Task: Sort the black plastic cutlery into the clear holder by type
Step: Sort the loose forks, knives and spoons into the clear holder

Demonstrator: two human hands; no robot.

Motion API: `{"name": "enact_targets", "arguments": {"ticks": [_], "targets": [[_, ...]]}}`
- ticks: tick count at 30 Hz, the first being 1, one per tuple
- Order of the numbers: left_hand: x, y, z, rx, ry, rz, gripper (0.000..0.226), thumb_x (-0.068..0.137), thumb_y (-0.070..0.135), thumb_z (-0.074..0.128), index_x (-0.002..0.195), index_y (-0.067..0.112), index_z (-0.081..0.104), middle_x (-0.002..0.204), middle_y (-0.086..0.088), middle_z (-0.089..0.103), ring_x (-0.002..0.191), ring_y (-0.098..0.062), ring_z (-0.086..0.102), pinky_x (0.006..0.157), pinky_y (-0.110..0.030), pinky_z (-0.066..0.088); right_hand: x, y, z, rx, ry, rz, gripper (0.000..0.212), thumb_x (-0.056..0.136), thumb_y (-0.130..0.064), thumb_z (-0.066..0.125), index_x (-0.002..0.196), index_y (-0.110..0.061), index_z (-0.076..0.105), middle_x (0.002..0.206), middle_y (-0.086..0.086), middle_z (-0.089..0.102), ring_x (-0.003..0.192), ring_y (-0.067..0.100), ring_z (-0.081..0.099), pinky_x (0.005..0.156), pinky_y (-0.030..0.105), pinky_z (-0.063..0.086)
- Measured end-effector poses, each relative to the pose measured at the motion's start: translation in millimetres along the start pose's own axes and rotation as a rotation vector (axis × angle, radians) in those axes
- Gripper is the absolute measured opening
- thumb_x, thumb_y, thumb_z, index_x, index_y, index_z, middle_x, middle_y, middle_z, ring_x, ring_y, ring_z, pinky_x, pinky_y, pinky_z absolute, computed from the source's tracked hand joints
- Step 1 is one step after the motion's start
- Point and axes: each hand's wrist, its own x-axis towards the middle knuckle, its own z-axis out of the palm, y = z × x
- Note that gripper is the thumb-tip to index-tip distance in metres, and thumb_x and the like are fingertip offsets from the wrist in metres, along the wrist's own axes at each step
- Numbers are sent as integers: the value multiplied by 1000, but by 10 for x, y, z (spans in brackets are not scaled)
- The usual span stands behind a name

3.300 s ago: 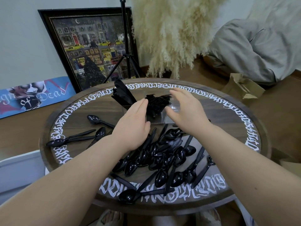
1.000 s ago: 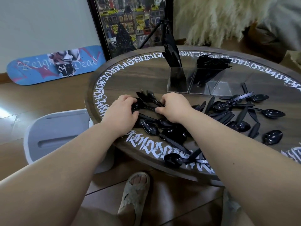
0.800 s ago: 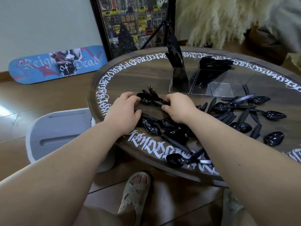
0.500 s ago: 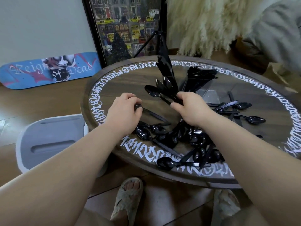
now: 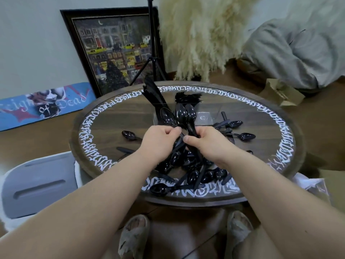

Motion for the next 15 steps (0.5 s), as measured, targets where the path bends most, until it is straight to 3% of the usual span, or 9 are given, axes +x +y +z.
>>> {"name": "enact_targets", "arguments": {"ticks": [2,4,7,11,13,15], "targets": [[-26,-2,61,-222,-4,-107,32,90,28,61,79,0,69,67,-11,60,59,-10,49,57,-22,39,-14,55,6,19,5,-9,16,94,-23,59,89,-13,69,80,2,71,76,20,64,85,46,53],[-21,-31,138,-391,19,-186,25,87,23,62,72,4,68,73,-12,66,70,-18,57,63,-29,44,-27,115,3,33,13,-5,17,96,-25,56,88,-19,69,83,-1,72,82,19,67,84,40,54],[7,-61,212,-525,74,-263,16,93,14,51,78,11,58,76,-11,71,71,-19,66,63,-30,51,-40,186,-17,57,9,46,21,98,-23,50,83,-14,62,71,2,65,66,18,63,76,41,54],[70,-112,273,-476,95,-259,16,98,16,42,91,13,56,64,-2,54,52,-12,59,52,-27,47,18,212,-77,47,73,86,22,98,-25,48,82,-12,53,64,3,59,51,17,55,53,30,45],[117,-115,309,-422,85,-236,17,99,20,43,94,16,59,61,2,45,49,-11,48,53,-27,44,84,212,-103,-1,141,73,28,98,-30,45,80,-11,52,63,1,53,54,16,46,56,29,36],[147,-106,343,-356,63,-217,19,98,24,46,88,17,62,57,5,40,52,-13,37,55,-28,36,149,212,-111,33,184,88,35,97,-34,41,93,-2,55,66,2,49,60,17,41,60,30,32]]}}
